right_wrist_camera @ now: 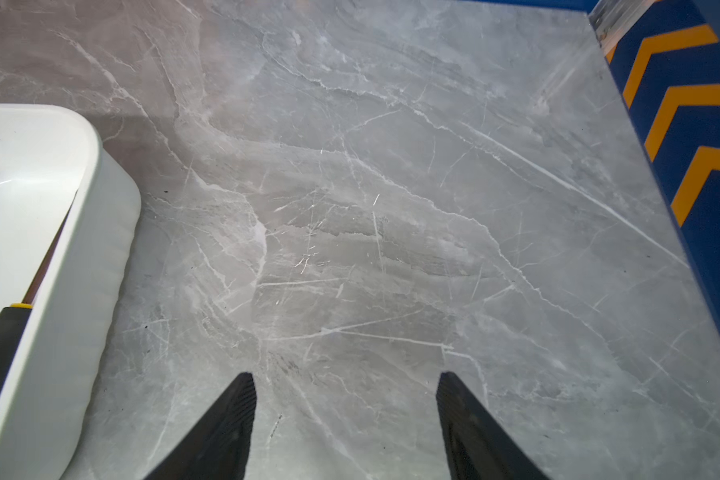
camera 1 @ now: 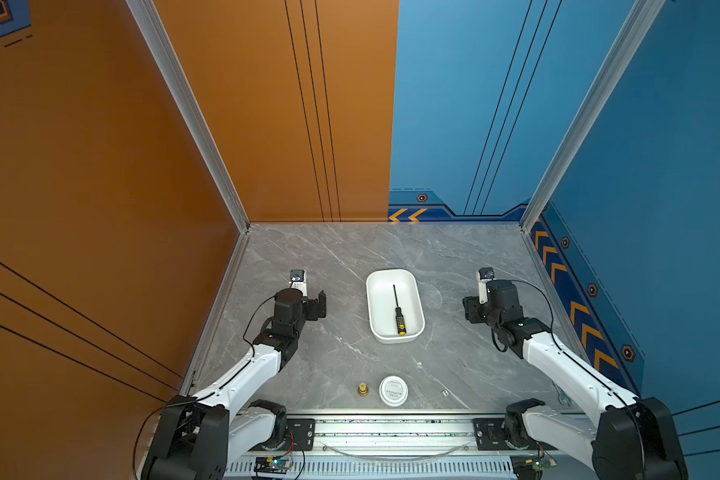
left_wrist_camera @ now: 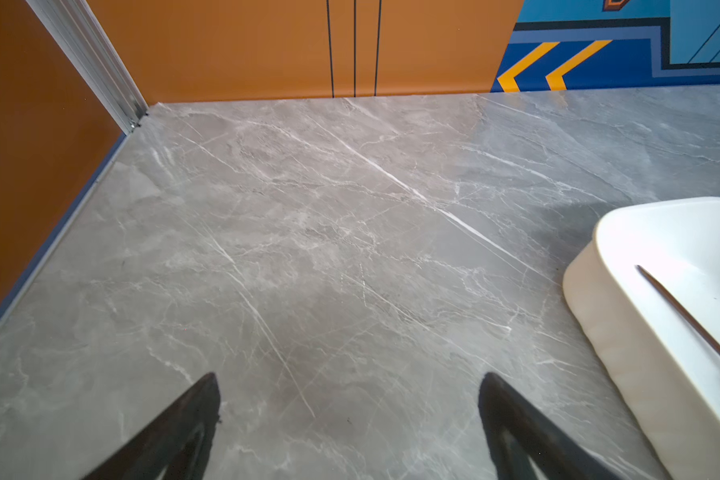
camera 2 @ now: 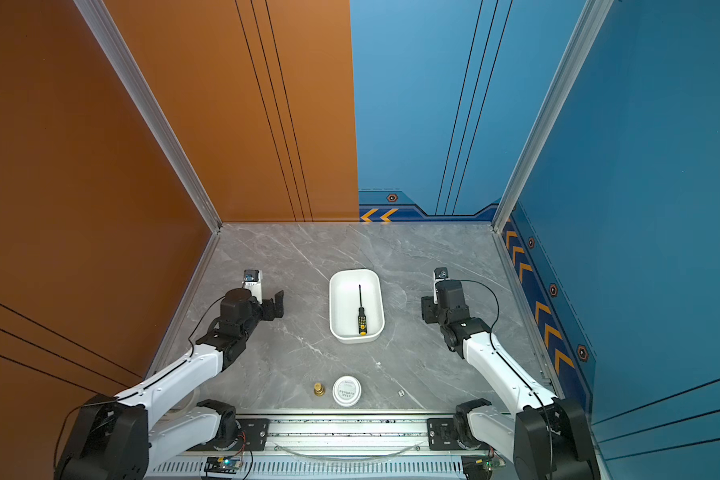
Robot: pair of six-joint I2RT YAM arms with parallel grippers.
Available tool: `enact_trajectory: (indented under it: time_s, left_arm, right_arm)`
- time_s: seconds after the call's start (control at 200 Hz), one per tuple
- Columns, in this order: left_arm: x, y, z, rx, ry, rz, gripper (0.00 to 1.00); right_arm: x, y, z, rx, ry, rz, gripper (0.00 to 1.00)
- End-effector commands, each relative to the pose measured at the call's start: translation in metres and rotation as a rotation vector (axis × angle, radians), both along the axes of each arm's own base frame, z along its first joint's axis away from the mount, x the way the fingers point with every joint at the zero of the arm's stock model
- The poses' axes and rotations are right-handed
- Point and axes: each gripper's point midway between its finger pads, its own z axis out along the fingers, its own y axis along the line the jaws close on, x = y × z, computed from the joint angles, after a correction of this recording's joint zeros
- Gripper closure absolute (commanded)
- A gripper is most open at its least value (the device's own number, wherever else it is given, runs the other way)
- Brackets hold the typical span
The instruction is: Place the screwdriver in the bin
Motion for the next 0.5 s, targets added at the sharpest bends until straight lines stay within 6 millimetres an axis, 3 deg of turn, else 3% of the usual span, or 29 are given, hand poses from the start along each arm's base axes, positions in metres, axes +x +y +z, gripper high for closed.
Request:
enact_trajectory:
  time_s: [0.0, 0.215, 0.496]
  left_arm:
    - [0.013, 0.000, 0.014, 0.010, -0.066, -0.050, 0.02]
    - [0.025, 0.002, 0.010, -0.012, -0.059, -0.101, 0.02]
    - [0.026, 0.024, 0.005, -0.044, -0.124, -0.057, 0.02]
  right_arm:
    - [0.021, -0.010, 0.037, 0.011, -0.226, -0.018, 0.29]
    - [0.029, -0.033, 0.029, 0.036, -0.293, -0.083, 0.27]
    - [0.039, -0.045, 0.009, 0.025, -0.340, -0.112, 0.25]
